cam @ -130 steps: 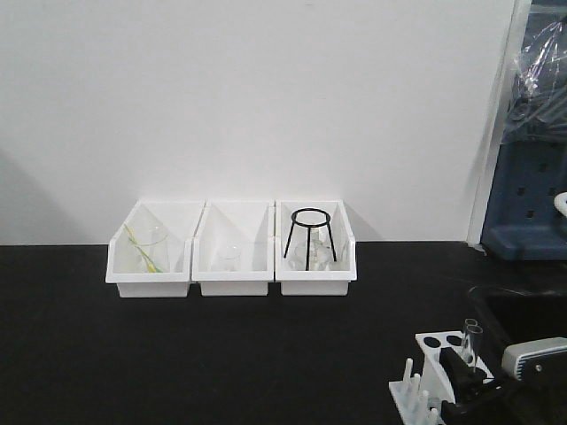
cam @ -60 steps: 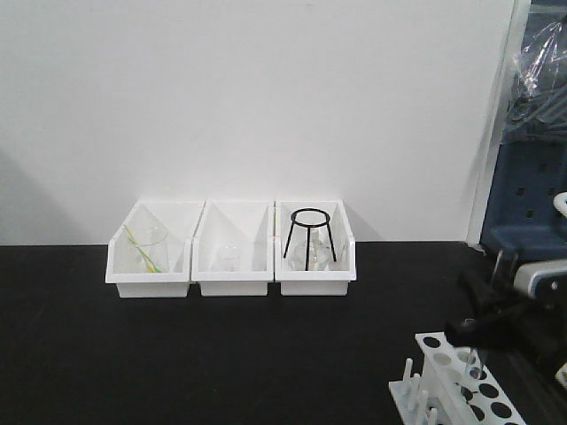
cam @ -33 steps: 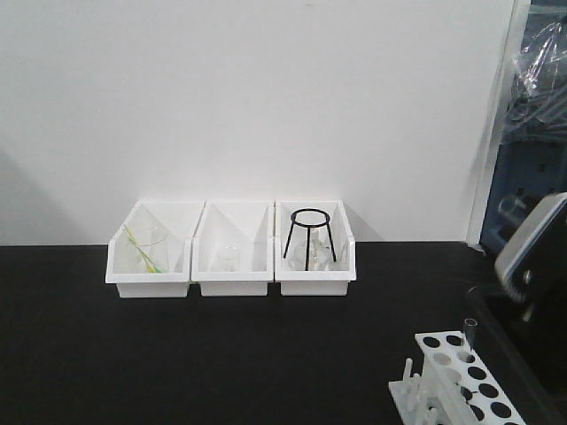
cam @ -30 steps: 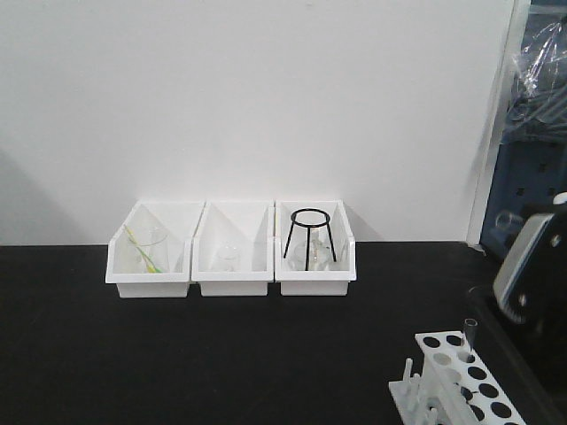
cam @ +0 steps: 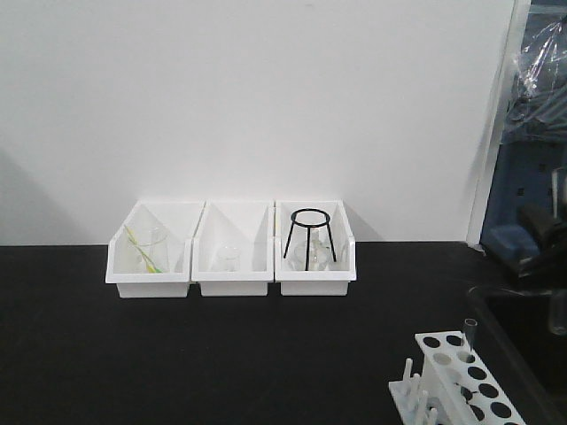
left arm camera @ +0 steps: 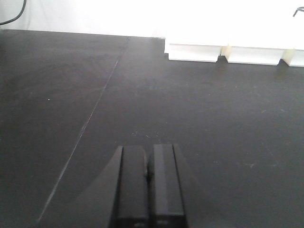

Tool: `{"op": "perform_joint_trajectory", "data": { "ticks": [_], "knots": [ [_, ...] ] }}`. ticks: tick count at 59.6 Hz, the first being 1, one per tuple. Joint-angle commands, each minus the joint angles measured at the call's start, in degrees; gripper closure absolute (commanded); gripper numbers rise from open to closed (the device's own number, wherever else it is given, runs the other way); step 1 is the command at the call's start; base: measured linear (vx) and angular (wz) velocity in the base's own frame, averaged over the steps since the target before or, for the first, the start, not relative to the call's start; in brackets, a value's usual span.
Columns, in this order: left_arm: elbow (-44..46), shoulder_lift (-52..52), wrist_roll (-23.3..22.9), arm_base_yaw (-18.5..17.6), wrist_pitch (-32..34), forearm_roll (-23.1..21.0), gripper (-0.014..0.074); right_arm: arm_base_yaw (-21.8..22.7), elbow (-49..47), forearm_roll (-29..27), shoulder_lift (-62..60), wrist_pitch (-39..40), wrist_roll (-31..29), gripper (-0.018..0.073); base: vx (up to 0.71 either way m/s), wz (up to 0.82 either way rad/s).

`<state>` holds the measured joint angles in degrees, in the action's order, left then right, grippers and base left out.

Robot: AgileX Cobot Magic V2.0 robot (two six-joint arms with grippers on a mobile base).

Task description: Flip and reinsert test tube from rack

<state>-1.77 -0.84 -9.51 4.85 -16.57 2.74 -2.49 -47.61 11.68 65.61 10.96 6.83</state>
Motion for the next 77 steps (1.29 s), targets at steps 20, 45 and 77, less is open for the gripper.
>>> {"op": "perform_joint_trajectory", "data": {
  "ticks": [20,45,77],
  "knots": [
    [-0.1,-0.7,0.0,-0.3,5.0,-0.2,0.0603,1.3,17.3,0.3,8.4,42.4,7.5,0.0568,0.00,0.00],
    [-0.1,-0.7,0.0,-0.3,5.0,-0.2,0.0603,1.3,17.2,1.4,20.9,53.0,2.9,0.0568,0.00,0.00],
    [-0.1,-0.7,0.0,-0.3,5.0,-0.2,0.0603,1.3,16.3,1.4,33.3,56.9,1.8,0.0568,0.00,0.00]
  ]
}}
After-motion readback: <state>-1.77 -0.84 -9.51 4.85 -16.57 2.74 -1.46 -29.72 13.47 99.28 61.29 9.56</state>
